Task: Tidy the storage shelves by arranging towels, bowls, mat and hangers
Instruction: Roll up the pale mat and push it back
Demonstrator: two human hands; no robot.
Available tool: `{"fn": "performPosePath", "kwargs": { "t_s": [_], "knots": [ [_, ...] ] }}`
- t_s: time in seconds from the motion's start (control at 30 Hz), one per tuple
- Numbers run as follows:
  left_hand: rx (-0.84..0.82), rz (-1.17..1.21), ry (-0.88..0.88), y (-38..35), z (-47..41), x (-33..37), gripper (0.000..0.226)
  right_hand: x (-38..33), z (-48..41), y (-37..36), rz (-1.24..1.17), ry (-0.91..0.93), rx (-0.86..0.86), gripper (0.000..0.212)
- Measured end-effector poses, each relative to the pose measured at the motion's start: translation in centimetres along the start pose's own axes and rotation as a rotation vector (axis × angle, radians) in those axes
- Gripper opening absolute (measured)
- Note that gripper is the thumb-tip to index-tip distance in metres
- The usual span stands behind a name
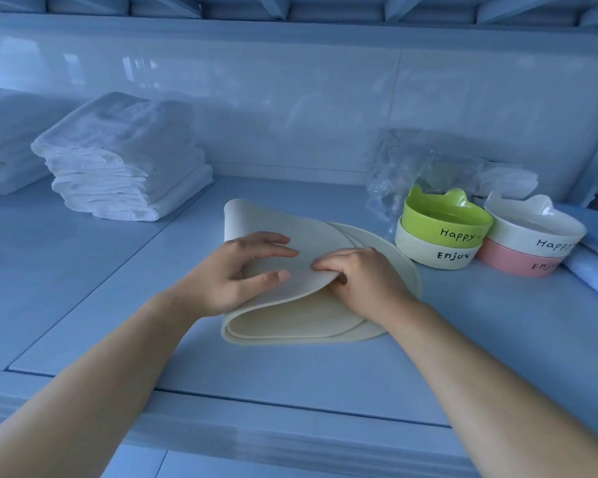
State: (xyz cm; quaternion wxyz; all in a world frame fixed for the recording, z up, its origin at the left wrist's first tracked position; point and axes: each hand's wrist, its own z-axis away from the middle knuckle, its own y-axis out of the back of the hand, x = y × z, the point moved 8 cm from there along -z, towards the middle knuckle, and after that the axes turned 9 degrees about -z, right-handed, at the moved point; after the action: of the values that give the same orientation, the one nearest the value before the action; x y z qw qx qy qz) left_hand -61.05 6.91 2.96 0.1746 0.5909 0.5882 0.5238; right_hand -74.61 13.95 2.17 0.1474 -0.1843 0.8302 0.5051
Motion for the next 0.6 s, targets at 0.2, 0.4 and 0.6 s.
{"fn": "performPosePath", "kwargs": {
  "t_s": [0.2,0.4,0.6],
  "knots": [
    [0.032,-0.031,0.089,0.2,0.2,-1.3,0.038,-0.9,0.5,2.9,0.023,-0.003,0.079,0.028],
    [-0.096,-0.091,0.047,-1.4,0.5,-0.6,0.034,0.7,2.0,2.0,0.109,-0.210,-0.179,0.027],
    [-0.076,-0.084,0.030,-1.2,0.6,0.0,0.031,-0.7,2.2,1.1,0.061,-0.141,-0.201,0.036]
  ]
}}
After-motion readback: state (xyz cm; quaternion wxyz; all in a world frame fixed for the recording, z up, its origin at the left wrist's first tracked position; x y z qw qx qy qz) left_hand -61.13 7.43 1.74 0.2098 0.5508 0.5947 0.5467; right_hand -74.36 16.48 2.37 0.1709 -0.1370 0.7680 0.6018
